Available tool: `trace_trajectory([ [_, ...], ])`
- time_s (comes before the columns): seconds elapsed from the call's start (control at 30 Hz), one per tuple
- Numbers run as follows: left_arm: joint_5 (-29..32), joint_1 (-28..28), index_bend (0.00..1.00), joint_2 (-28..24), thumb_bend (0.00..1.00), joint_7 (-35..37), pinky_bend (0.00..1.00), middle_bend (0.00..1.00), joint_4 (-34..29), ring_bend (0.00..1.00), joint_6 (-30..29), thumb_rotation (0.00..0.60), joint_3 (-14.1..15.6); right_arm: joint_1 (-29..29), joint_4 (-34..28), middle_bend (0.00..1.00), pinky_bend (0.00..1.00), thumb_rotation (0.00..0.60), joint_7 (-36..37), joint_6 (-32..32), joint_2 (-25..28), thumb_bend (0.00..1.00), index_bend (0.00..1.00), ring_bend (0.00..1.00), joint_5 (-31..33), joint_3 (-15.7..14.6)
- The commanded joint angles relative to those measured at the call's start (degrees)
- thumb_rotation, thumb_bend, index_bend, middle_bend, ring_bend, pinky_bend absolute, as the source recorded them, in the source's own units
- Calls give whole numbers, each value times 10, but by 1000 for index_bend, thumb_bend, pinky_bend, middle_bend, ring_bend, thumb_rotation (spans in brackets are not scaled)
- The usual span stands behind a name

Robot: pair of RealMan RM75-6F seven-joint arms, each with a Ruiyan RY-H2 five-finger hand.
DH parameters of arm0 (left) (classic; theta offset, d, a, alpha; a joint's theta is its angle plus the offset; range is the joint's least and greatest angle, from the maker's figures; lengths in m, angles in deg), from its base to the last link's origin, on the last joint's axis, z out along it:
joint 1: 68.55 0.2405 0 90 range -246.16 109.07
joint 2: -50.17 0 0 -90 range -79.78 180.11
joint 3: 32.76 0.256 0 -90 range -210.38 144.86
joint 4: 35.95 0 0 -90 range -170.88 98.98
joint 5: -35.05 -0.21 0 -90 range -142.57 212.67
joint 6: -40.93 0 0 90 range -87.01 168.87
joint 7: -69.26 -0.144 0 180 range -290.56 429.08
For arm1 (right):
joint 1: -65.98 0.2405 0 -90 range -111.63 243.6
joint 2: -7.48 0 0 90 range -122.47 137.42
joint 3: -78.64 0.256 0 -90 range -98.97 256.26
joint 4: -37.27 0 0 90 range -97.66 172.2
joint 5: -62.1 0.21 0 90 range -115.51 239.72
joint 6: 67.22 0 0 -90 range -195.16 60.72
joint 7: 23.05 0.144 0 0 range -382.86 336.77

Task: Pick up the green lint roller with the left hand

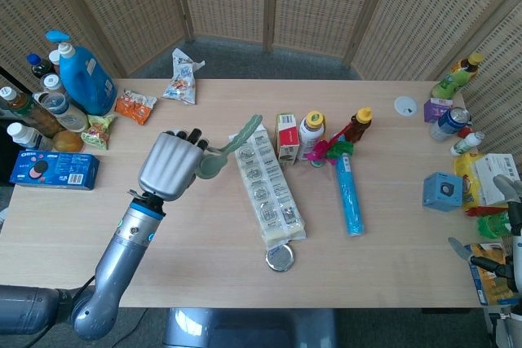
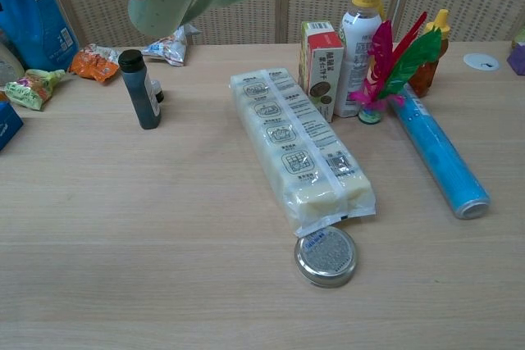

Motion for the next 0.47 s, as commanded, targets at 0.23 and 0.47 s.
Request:
trace_trajectory([
  [0.23,-3,0,686,-14,0,8,700,445,-10,578,-8,600,5,0,-1,111,0,600,-3,1,0,0,0,0,-2,-2],
  [0.47,-4,-3,686,-18,0,10,702,445,-15,578,-13,600,10,0,-2,111,0,600,-5,1,0,0,0,0,-3,-2],
])
